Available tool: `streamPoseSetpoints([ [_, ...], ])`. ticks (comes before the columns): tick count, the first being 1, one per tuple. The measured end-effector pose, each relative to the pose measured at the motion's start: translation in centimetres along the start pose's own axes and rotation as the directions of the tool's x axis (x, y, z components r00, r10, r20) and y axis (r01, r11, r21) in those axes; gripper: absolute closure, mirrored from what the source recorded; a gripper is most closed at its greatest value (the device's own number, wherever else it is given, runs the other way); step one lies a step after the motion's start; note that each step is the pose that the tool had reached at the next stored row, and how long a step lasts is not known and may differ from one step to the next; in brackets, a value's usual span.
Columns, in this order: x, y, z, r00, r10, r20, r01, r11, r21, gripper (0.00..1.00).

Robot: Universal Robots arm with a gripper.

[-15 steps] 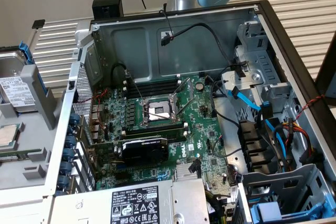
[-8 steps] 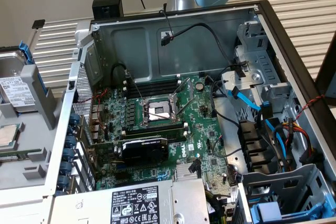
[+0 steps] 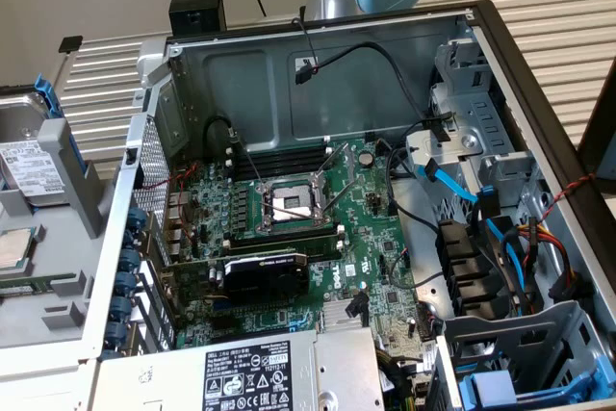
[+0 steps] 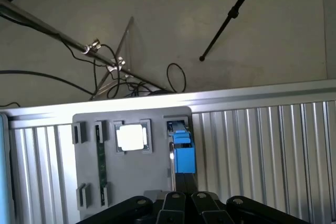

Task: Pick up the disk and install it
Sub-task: 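Pick up the disk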

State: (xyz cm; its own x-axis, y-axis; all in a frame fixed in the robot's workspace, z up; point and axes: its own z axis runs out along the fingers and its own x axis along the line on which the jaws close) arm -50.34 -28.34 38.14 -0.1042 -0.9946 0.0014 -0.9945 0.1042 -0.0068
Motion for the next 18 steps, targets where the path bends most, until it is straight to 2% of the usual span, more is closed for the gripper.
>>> streamPoseSetpoints([
  [3, 0.03, 0.00, 0.07, 0.9999, 0.000, 0.0105, 0.000, 1.0000, -0.0052, 0.89],
  [5, 0.04, 0.00, 0.13, 0.9999, 0.001, 0.0136, -0.001, 0.9999, -0.0118, 0.89],
  [7, 0.04, 0.01, 0.17, 0.9999, 0.001, 0.0132, -0.001, 0.9997, -0.0261, 0.89],
  [8, 0.04, 0.01, 0.20, 0.9999, 0.001, 0.0129, -0.001, 0.9996, -0.0289, 0.89],
  [12, 0.04, 0.01, 0.22, 0.9999, 0.001, 0.0128, -0.001, 0.9996, -0.0292, 0.88],
  [15, 0.04, 0.01, 0.24, 0.9999, 0.001, 0.0129, -0.001, 0.9996, -0.0292, 0.70],
  [16, 0.04, 0.02, 0.24, 0.9999, 0.001, 0.0129, -0.001, 0.9996, -0.0292, 0.70],
  [18, 0.04, 0.01, 0.25, 0.9999, 0.001, 0.0128, -0.001, 0.9996, -0.0292, 0.58],
])
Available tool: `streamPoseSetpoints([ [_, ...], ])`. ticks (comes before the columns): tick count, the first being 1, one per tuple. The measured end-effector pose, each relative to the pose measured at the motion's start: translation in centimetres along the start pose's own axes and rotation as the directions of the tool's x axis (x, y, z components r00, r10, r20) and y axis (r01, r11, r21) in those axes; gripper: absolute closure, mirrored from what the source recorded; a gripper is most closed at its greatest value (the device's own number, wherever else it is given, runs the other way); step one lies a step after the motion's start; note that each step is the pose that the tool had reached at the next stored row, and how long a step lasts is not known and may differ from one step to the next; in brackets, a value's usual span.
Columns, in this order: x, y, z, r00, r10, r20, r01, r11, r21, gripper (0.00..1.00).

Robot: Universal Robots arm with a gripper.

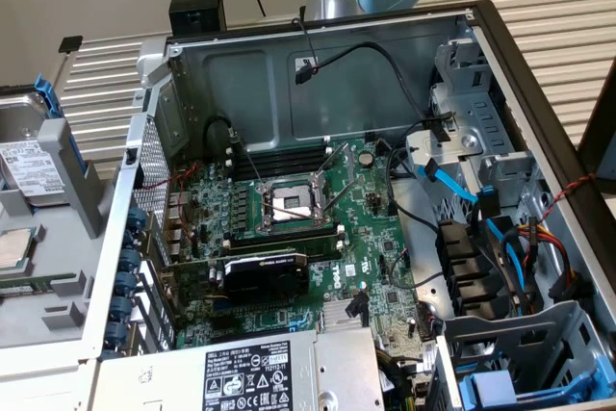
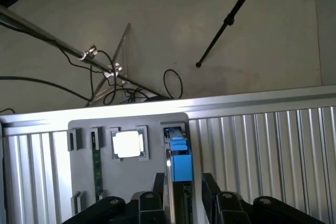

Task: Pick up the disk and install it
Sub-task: 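Pick up the disk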

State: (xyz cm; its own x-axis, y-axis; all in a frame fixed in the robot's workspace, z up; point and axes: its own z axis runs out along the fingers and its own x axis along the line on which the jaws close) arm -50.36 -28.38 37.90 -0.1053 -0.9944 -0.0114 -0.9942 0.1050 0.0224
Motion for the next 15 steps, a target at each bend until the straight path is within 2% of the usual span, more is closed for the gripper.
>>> streamPoseSetpoints([
  [1, 0.0, 0.00, 0.03, 1.0000, 0.000, 0.0001, 0.000, 1.0000, 0.0001, 0.58],
  [3, 0.0, 0.00, 0.16, 1.0000, 0.000, 0.0001, 0.000, 1.0000, 0.0003, 0.46],
  [4, 0.0, -0.01, 0.28, 1.0000, 0.000, 0.0001, 0.000, 1.0000, 0.0002, 0.46],
  [5, 0.0, -0.01, 0.47, 1.0000, 0.000, -0.0001, 0.000, 1.0000, 0.0001, 0.40],
  [11, 0.0, -0.03, 1.55, 1.0000, 0.000, -0.0033, 0.000, 1.0000, 0.0004, 0.40],
  [15, 0.0, -0.09, 2.14, 0.9999, -0.002, -0.0102, 0.002, 1.0000, 0.0023, 0.40],
])
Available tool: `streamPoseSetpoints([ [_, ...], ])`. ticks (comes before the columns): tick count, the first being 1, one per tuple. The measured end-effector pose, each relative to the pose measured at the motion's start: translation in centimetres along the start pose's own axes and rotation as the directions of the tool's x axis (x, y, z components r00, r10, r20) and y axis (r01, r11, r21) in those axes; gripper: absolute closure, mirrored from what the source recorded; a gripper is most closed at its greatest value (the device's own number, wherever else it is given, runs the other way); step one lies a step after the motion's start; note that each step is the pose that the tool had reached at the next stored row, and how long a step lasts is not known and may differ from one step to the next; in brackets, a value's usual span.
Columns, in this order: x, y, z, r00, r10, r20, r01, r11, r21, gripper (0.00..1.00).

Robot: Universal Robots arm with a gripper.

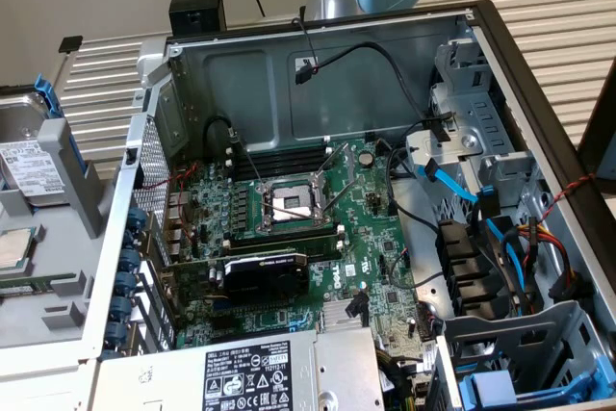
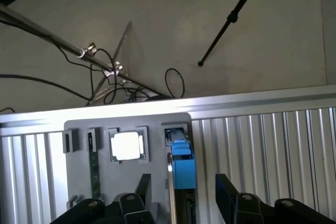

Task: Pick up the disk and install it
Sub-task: 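Pick up the disk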

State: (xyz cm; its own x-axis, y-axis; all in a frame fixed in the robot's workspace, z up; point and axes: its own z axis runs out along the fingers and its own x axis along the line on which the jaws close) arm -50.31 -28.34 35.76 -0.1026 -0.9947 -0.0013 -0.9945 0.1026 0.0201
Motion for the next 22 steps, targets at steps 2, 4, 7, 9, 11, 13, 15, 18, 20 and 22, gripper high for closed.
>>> streamPoseSetpoints([
  [2, 0.0, -0.01, 0.18, 1.0000, -0.001, -0.0028, 0.001, 1.0000, 0.0049, 0.40],
  [4, 0.0, -0.02, 0.35, 1.0000, -0.004, -0.0053, 0.004, 0.9999, 0.0104, 0.40],
  [7, 0.0, -0.03, 0.59, 0.9999, -0.008, -0.0099, 0.009, 0.9998, 0.0163, 0.40],
  [9, 0.0, -0.03, 0.75, 0.9998, -0.012, -0.0133, 0.012, 0.9997, 0.0203, 0.40],
  [11, 0.0, -0.04, 0.99, 0.9998, -0.015, -0.0147, 0.015, 0.9996, 0.0224, 0.40],
  [13, 0.0, -0.04, 1.31, 0.9997, -0.017, -0.0152, 0.018, 0.9996, 0.0231, 0.38],
  [15, 0.0, -0.05, 1.67, 0.9997, -0.019, -0.0153, 0.020, 0.9995, 0.0237, 0.32],
  [18, 0.0, -0.07, 2.22, 0.9996, -0.024, -0.0157, 0.025, 0.9994, 0.0240, 0.32],
  [20, 0.0, -0.10, 2.58, 0.9995, -0.029, -0.0159, 0.029, 0.9993, 0.0241, 0.32],
  [22, 0.0, -0.13, 2.94, 0.9993, -0.034, -0.0160, 0.034, 0.9991, 0.0240, 0.32],
])
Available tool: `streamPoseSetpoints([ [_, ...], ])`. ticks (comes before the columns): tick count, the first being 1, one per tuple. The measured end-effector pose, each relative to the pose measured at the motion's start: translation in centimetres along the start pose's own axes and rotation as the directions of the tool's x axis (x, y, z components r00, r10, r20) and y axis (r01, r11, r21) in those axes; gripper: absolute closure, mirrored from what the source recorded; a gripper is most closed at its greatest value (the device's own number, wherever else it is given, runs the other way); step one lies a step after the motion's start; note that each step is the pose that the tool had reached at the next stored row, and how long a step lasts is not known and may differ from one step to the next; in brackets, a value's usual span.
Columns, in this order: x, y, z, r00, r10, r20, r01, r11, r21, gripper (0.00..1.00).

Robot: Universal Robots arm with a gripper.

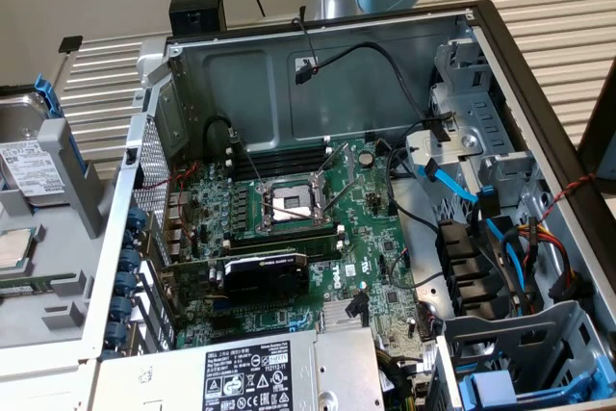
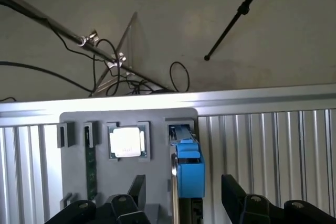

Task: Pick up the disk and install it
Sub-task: 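Pick up the disk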

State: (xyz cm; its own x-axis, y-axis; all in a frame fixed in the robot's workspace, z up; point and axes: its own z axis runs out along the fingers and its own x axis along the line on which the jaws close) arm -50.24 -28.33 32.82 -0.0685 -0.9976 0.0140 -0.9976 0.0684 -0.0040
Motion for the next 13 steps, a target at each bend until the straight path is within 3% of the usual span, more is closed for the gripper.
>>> streamPoseSetpoints([
  [13, 0.1, -0.19, 2.38, 0.9997, -0.023, 0.0003, 0.023, 0.9997, 0.0000, 0.32],
])
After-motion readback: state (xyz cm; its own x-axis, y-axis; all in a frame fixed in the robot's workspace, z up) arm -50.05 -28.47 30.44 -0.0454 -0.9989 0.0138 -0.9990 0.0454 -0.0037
